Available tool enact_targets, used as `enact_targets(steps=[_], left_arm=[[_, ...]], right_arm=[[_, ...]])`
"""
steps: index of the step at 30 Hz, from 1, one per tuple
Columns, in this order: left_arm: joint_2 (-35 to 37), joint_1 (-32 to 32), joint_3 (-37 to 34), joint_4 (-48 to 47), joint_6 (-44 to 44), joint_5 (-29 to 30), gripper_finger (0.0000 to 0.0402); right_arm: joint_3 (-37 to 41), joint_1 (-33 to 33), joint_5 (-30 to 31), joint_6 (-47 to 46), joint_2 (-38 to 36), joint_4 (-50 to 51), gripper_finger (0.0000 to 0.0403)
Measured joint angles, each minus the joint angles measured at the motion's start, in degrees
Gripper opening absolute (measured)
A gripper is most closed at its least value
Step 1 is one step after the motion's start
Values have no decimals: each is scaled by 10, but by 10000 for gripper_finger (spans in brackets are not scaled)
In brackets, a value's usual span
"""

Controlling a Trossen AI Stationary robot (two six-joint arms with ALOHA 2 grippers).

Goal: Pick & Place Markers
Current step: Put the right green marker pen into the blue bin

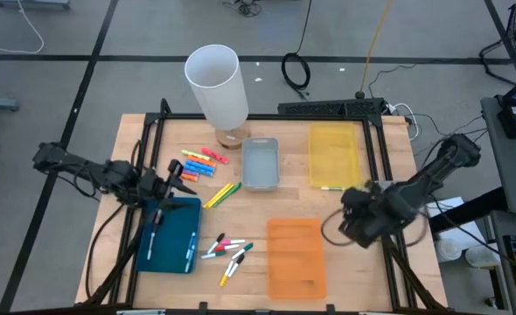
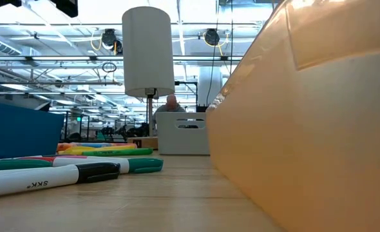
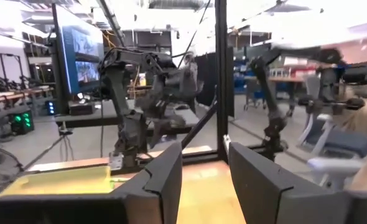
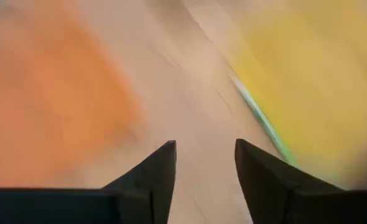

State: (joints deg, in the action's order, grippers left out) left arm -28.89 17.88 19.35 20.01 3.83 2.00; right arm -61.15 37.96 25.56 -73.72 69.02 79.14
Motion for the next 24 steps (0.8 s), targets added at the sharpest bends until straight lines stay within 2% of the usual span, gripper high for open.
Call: enact_targets(steps=[2,4,10,15,19,24], left_arm=[[-4,0,0,-1,23,0,136],[-4,0,0,1,41,0,136],[-5,0,0,29,66,0,136],[-4,0,0,47,96,0,136],[-4,0,0,60,134,0,136],[-5,0,0,50,141,0,136]], right_arm=[[16,-19,-75,-65,17,88,137],[39,-34,-114,-109,21,113,129],[134,-97,-184,-127,-13,-14,119],[197,-140,-198,-132,-40,-88,131],[193,-164,-187,-140,-59,-84,160],[194,-187,-177,-158,-67,-82,199]])
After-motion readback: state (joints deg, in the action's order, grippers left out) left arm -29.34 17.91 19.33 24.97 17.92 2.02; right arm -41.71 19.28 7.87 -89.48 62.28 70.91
